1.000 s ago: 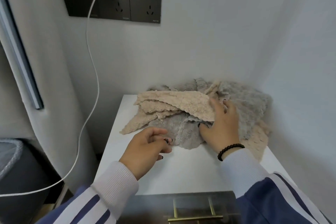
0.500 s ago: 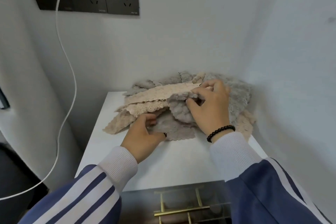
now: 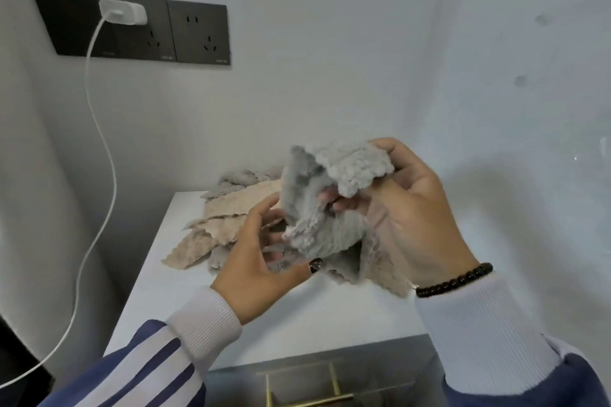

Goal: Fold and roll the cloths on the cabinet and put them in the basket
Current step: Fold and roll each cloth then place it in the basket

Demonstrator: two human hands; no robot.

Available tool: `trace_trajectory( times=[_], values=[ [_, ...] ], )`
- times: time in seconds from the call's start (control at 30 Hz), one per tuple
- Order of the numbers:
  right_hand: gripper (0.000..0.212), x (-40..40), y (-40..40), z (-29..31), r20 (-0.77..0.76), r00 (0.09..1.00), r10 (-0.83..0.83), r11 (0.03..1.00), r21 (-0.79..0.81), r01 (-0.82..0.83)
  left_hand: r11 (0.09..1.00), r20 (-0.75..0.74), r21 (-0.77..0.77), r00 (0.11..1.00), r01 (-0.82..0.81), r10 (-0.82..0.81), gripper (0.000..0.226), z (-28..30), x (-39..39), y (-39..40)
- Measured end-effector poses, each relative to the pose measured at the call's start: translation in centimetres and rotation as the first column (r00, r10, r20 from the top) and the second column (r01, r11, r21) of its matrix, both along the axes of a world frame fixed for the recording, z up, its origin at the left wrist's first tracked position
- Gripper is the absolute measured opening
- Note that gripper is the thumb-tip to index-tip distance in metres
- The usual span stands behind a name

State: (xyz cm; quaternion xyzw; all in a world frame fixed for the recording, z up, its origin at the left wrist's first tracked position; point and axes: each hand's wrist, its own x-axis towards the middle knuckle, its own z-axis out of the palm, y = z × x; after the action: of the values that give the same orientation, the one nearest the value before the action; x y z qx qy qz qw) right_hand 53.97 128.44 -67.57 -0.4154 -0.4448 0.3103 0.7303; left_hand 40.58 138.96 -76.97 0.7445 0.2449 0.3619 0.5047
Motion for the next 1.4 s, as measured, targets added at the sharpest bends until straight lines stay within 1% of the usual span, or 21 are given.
trace_trajectory(
  times=[0.07, 0.13, 0.17, 0.2, 0.27, 0.33, 0.4, 0.47, 0.53, 0.63, 0.73, 0.83, 0.9, 0.93, 1.0, 1.07, 1.13, 1.2, 1.27, 1.37, 1.4],
  values=[
    [0.007, -0.7, 0.4, -1.2, 0.041, 0.992, 0.121, 0.99, -0.078, -0.117, 0.998, 0.022, 0.052, 0.999, 0.033, -0.034, 0.067, -0.1, 0.3, -0.8],
    [0.007, -1.0, 0.7, -1.7, 0.033, 0.99, 0.134, 0.988, -0.08, -0.131, 0.997, 0.024, 0.079, 1.0, 0.012, -0.014, 0.048, -0.2, 0.3, -0.9],
    [0.007, -1.0, 0.7, -1.6, -0.006, 0.995, 0.103, 0.993, -0.065, -0.103, 0.998, 0.019, 0.068, 1.0, -0.005, 0.004, 0.043, -0.2, 0.1, -0.6],
    [0.008, -0.7, 0.6, -1.3, -0.058, 0.997, 0.047, 0.998, -0.045, -0.049, 0.999, 0.028, 0.04, 1.0, -0.011, 0.009, 0.042, -0.1, -0.1, -0.3],
    [0.011, 0.1, 0.2, -1.0, -0.137, 0.984, -0.113, 0.993, 0.0, 0.114, 0.999, 0.093, -0.032, 0.996, 0.014, -0.011, 0.041, 0.3, -0.9, 0.5],
    [0.01, 1.1, -0.1, -0.9, -0.157, 0.941, -0.301, 0.951, 0.019, 0.307, 0.993, 0.159, -0.093, 0.985, 0.075, -0.06, 0.04, 1.2, -1.9, 0.9],
    [0.018, 1.9, -0.4, -0.9, -0.174, 0.875, -0.452, 0.889, -0.009, 0.458, 0.978, 0.211, -0.157, 0.972, 0.138, -0.103, 0.04, 1.8, -2.9, 1.0],
    [0.023, 2.4, -0.6, -0.9, -0.162, 0.819, -0.551, 0.834, -0.061, 0.549, 0.965, 0.222, -0.183, 0.964, 0.188, -0.146, 0.044, 1.8, -3.8, 1.4],
    [0.026, 2.6, -0.7, -0.8, -0.077, 0.816, -0.573, 0.818, -0.11, 0.565, 0.955, 0.194, -0.203, 0.965, 0.216, -0.177, 0.047, 1.6, -4.7, 1.9],
    [0.025, 2.2, -0.1, -1.5, 0.124, 0.83, -0.544, 0.813, -0.169, 0.558, 0.955, 0.137, -0.225, 0.976, 0.196, -0.168, 0.05, 1.3, -5.9, 2.3],
    [0.017, 1.1, 0.8, -2.2, 0.329, 0.819, -0.471, 0.807, -0.215, 0.55, 0.98, 0.051, -0.158, 0.993, 0.117, -0.11, 0.052, 1.2, -7.1, 2.5],
    [0.012, -0.3, 1.1, -2.5, 0.395, 0.855, -0.336, 0.864, -0.233, 0.446, 0.99, -0.057, -0.122, 0.995, 0.077, -0.084, 0.068, 1.0, -8.0, 2.4],
    [0.008, -1.6, 1.2, -2.6, 0.455, 0.872, -0.182, 0.904, -0.272, 0.331, 0.991, -0.102, -0.102, 0.99, 0.083, -0.093, 0.08, 0.8, -8.3, 1.8],
    [0.007, -2.3, 1.2, -2.7, 0.493, 0.865, -0.095, 0.912, -0.305, 0.274, 0.993, -0.127, -0.075, 0.987, 0.088, -0.097, 0.083, 0.8, -8.4, 1.4],
    [0.006, -3.6, 1.5, -3.0, 0.543, 0.84, 0.025, 0.923, -0.334, 0.189, 0.995, -0.17, -0.015, 0.98, 0.098, -0.099, 0.084, 0.8, -8.5, 0.6],
    [0.007, -4.2, 1.8, -3.2, 0.557, 0.83, 0.032, 0.936, -0.307, 0.171, 0.997, -0.185, -0.018, 0.98, 0.077, -0.079, 0.08, 0.9, -8.4, 0.3],
    [0.008, -4.1, 1.8, -3.1, 0.533, 0.846, -0.03, 0.943, -0.265, 0.201, 0.996, -0.196, -0.052, 0.978, 0.067, -0.076, 0.074, 0.9, -8.6, 0.6],
    [0.008, -3.5, 1.7, -2.7, 0.492, 0.863, -0.117, 0.943, -0.216, 0.252, 0.987, -0.206, -0.103, 0.968, 0.122, -0.141, 0.067, 1.0, -8.8, 0.8],
    [0.013, -2.8, 1.5, -2.5, 0.45, 0.866, -0.216, 0.93, -0.175, 0.323, 0.974, -0.197, -0.152, 0.96, 0.168, -0.197, 0.058, 1.3, -9.0, 0.9],
    [0.02, -1.2, 1.5, -2.4, 0.364, 0.829, -0.425, 0.862, -0.118, 0.494, 0.942, -0.184, -0.248, 0.944, 0.225, -0.274, 0.042, 1.8, -9.5, 1.1],
    [0.022, -0.5, 1.4, -2.4, 0.317, 0.814, -0.488, 0.835, -0.103, 0.541, 0.931, -0.174, -0.278, 0.941, 0.235, -0.289, 0.042, 2.1, -9.8, 1.1]
  ],
)
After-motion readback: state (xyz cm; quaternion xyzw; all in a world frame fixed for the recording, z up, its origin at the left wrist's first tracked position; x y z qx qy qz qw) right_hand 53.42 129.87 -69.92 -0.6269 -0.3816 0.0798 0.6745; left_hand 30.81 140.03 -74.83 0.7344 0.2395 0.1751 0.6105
